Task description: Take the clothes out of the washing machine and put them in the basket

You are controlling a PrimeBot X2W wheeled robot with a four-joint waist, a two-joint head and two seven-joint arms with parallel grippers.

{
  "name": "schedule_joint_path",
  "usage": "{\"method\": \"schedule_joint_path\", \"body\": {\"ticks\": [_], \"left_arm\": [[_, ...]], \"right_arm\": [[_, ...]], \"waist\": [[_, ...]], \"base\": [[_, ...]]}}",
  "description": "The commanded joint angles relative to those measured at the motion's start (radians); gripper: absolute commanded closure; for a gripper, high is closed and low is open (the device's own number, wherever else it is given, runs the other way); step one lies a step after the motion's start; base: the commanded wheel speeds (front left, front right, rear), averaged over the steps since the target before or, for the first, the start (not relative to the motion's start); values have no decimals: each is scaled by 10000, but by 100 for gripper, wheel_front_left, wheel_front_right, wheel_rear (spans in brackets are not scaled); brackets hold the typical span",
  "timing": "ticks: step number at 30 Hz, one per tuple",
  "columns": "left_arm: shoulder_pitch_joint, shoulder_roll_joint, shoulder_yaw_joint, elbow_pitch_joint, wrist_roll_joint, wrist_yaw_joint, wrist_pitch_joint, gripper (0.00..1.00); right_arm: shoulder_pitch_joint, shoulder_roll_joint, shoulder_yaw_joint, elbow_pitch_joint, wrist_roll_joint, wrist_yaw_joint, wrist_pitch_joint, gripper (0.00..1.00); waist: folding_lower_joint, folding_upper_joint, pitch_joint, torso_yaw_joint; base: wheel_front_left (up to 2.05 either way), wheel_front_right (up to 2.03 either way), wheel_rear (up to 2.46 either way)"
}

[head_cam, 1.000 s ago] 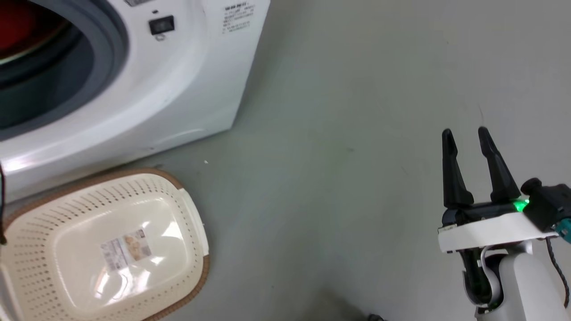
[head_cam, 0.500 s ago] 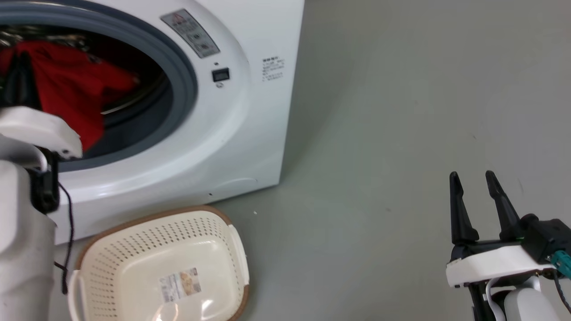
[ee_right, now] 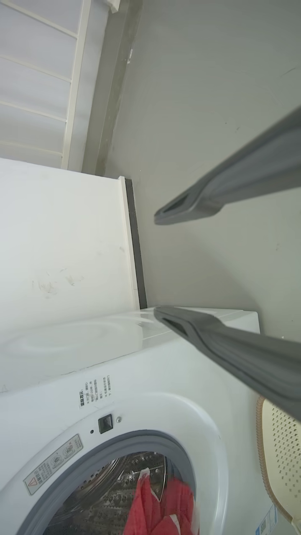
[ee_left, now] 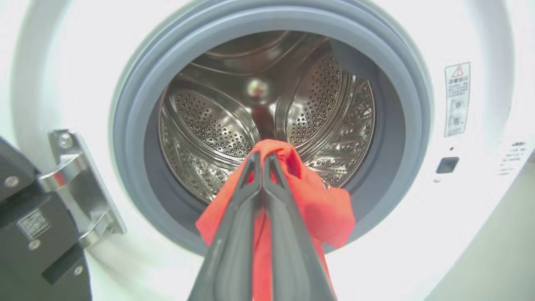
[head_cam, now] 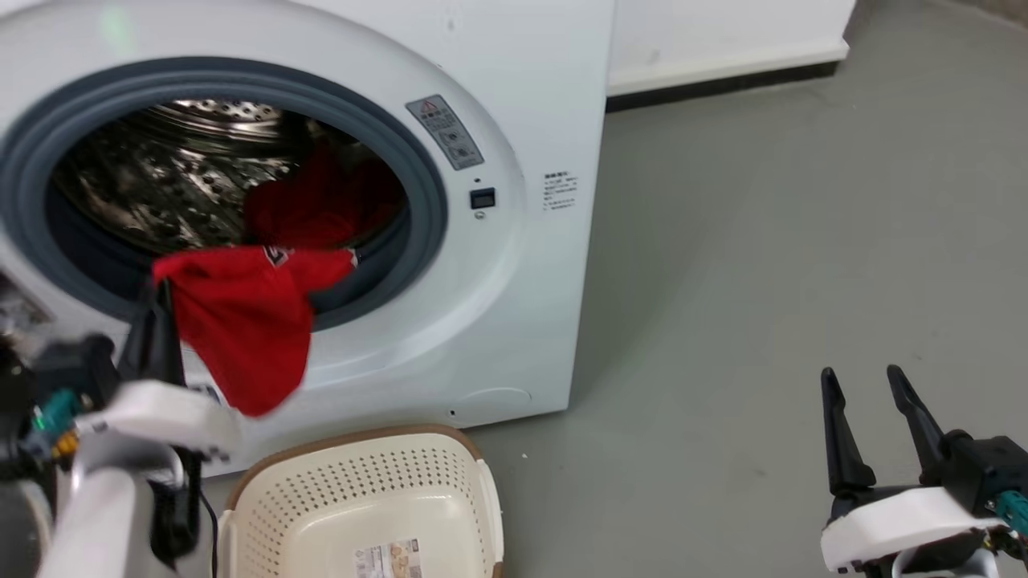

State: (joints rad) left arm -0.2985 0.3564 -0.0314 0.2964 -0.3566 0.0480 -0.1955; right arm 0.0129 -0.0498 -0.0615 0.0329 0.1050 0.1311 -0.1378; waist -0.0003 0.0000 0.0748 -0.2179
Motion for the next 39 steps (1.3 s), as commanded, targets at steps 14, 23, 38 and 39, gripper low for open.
{"method": "schedule_joint_path", "body": {"ticks": [14, 23, 38, 39], "left_arm": [[3224, -1397, -882, -1040, -254, 541, 187, 100], [2511, -1890, -1113, 553, -298, 422, -315, 100], [-765, -1576, -1125, 4911, -91, -100, -634, 100], [-950, -1555, -1123, 5259, -92, -113, -638, 100]], "right_arm": [[485, -7, -37, -901, -75, -7, 697, 0], [-47, -7, 89, -1060, 81, -7, 617, 0], [-1461, -3, 381, -461, 667, -7, -158, 0], [-1539, -3, 402, -393, 689, -7, -238, 0]], "waist": [[3, 0, -337, 909], [3, 0, 984, 571], [3, 0, 3847, -784], [3, 0, 3993, -845]], "base": [[0, 0, 0], [0, 0, 0], [0, 0, 0], [0, 0, 0]]}}
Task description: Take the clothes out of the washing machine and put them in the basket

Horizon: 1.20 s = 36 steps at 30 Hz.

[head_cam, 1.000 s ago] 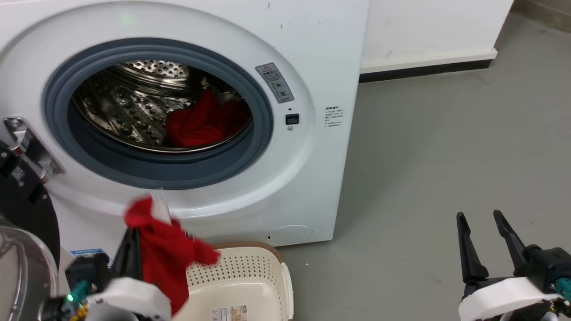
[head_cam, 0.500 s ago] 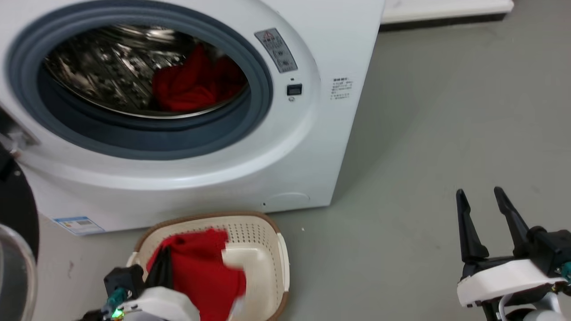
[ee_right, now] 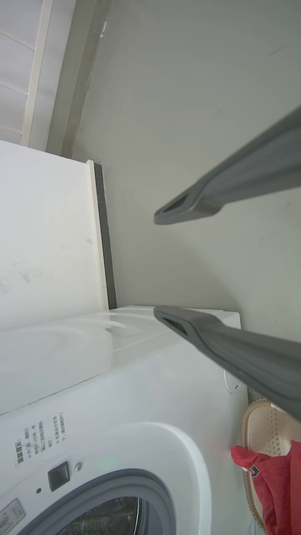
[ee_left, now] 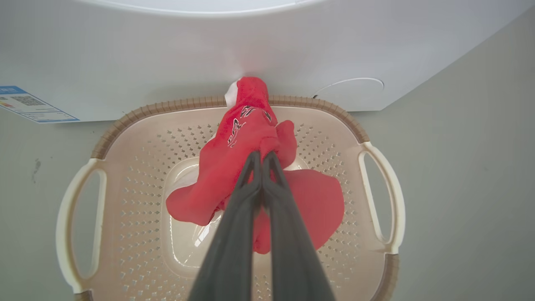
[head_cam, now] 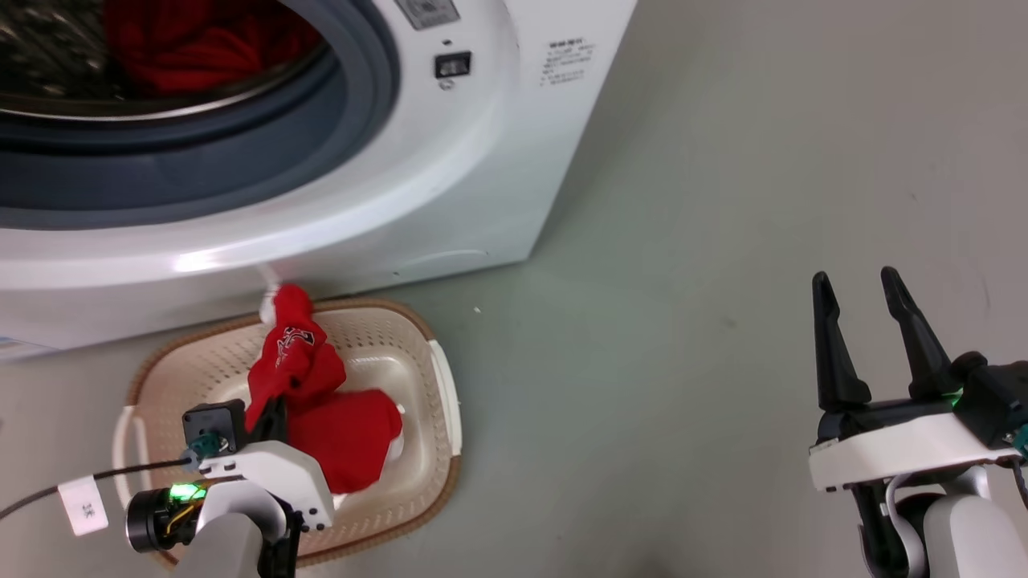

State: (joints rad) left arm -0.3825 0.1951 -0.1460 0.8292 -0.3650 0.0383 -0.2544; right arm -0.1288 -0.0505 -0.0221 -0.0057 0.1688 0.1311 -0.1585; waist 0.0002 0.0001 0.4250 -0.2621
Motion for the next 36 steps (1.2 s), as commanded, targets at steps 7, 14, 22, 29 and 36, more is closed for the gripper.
{"method": "schedule_joint_path", "body": {"ticks": [7, 14, 22, 29, 36], "left_arm": [[-1155, 117, 68, 2221, -204, -198, 84, 100], [-1619, 5, 300, 3840, -640, -437, 283, 36], [-1462, -245, 219, 4234, -748, -841, 70, 0], [-996, -530, 52, 3374, -458, -929, -121, 0], [-50, -855, 107, 1657, 46, -815, -111, 0]], "right_arm": [[-652, 5, 155, 415, 202, -7, -395, 0], [-997, 2, 364, 787, 308, -7, -656, 0], [-870, 0, 294, 1071, 99, -7, -725, 0], [-470, -1, 120, 971, -170, -7, -464, 0], [191, 0, -69, 609, -493, -7, -62, 0]], "waist": [[-2, -1, 1320, -666], [-2, -1, 1597, -837], [-2, -1, 801, -530], [-2, -1, -587, 119], [-2, -1, -1733, 822]], "base": [[0, 0, 0], [0, 0, 0], [0, 0, 0], [0, 0, 0], [0, 0, 0]]}}
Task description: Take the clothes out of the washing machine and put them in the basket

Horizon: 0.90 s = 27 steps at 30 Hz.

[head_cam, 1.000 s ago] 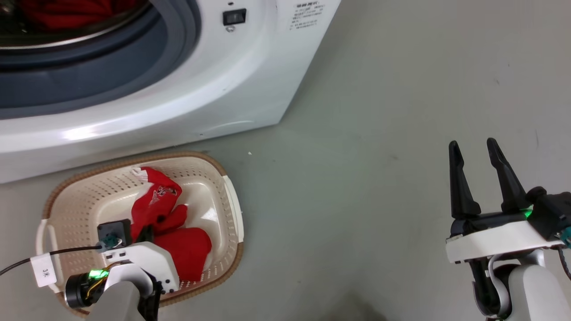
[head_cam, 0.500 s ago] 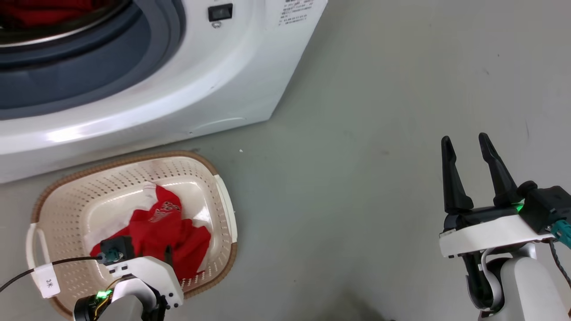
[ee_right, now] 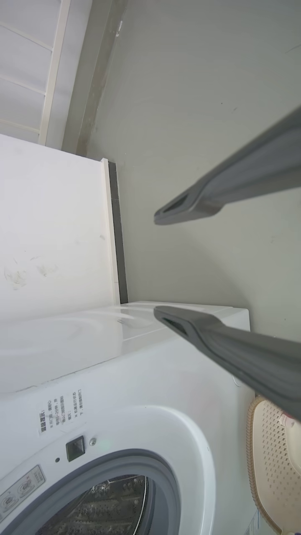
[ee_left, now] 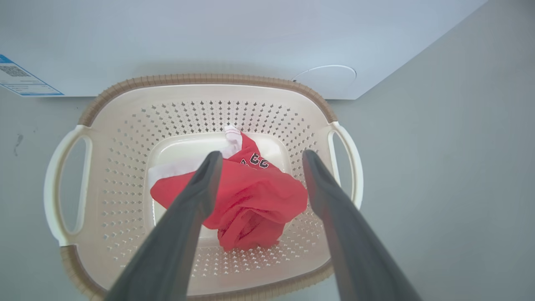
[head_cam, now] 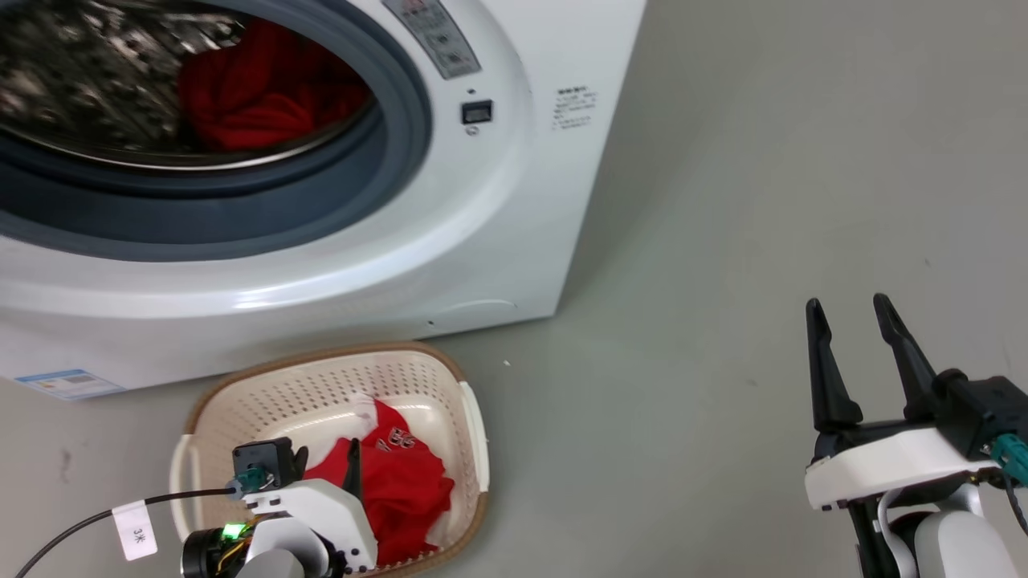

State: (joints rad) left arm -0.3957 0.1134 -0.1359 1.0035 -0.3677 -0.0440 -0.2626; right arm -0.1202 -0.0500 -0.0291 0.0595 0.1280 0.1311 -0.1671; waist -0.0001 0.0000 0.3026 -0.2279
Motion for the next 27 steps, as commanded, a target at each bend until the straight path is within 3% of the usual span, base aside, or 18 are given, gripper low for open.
{"method": "schedule_joint_path", "body": {"ticks": [1, 16, 22, 27], "left_arm": [[204, -68, 21, -328, 147, 51, -28, 0], [1594, -313, 764, -4799, 1303, 642, -30, 0], [1101, 19, 857, -5594, 1583, 651, -31, 0], [-73, 631, 950, -5729, 1751, 621, 188, 0]], "right_arm": [[179, -5, -5, -96, -106, -7, 82, 0], [1102, -5, -168, -693, -222, -7, 532, 0], [1220, -5, -108, -881, -163, -7, 649, 0], [998, -5, 10, -923, -6, -7, 566, 0]], "waist": [[1, 0, -622, 539], [1, 0, -1637, 1127], [1, 0, -1738, 1059], [1, 0, -1334, 660]], "base": [[0, 0, 0], [0, 0, 0], [0, 0, 0], [0, 0, 0]]}}
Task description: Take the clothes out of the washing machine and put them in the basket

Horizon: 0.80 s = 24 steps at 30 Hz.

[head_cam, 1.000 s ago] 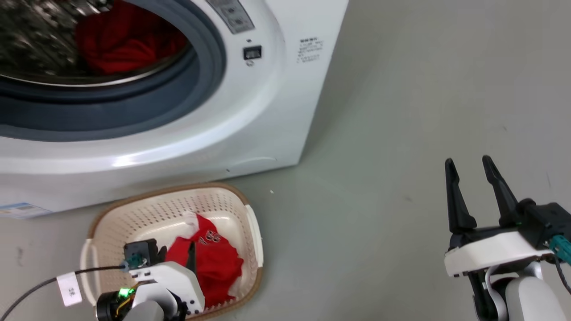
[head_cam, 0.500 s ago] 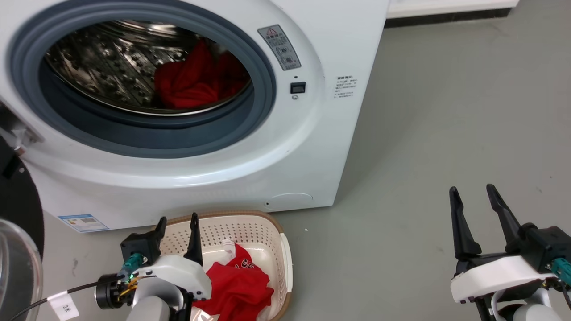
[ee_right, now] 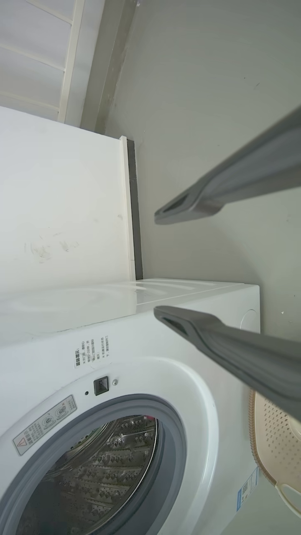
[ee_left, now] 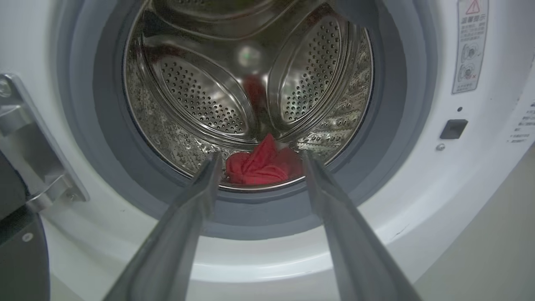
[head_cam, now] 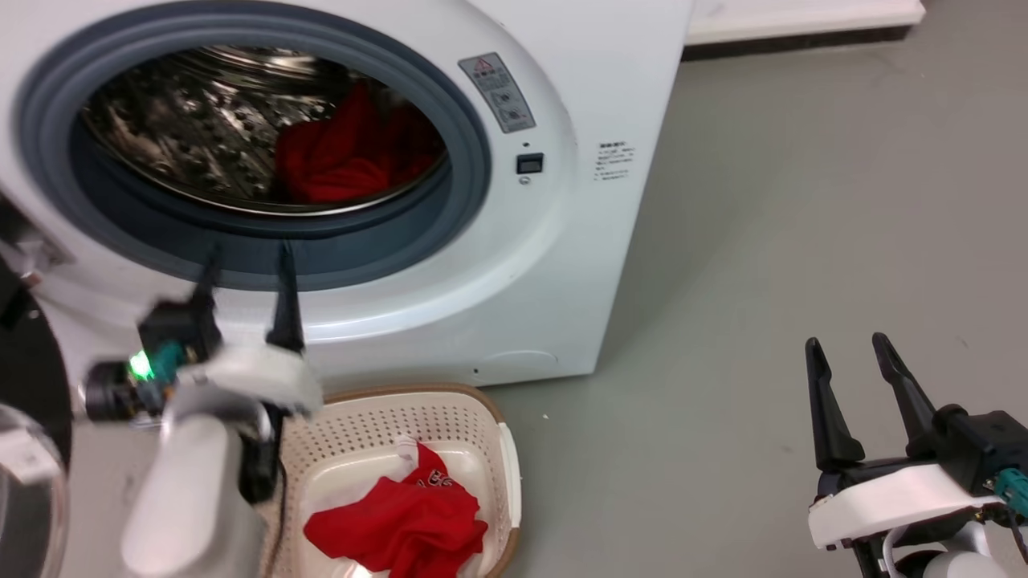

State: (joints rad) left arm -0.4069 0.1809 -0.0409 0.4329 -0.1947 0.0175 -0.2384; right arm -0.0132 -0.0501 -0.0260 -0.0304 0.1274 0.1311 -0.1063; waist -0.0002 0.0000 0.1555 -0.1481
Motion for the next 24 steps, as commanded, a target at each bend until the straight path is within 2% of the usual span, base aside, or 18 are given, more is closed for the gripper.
{"method": "schedule_joint_path", "body": {"ticks": [1, 13, 24], "left_arm": [[-253, 91, 6, 20, 55, -25, 87, 0], [-3704, 1868, 44, 1319, 154, -680, 2496, 0], [-6183, 3515, 54, 2594, 266, -945, 4919, 0]], "right_arm": [[-123, -2, 6, 5, 62, -7, -81, 0], [-874, 0, 445, 829, 873, -7, -894, 0], [-1852, 4, 1087, 1850, 1705, -7, -1514, 0]], "waist": [[2, 0, 241, -241], [2, 0, 2228, -1892], [2, 0, 3966, -3165]], "base": [[0, 0, 0], [0, 0, 0], [0, 0, 0]]}}
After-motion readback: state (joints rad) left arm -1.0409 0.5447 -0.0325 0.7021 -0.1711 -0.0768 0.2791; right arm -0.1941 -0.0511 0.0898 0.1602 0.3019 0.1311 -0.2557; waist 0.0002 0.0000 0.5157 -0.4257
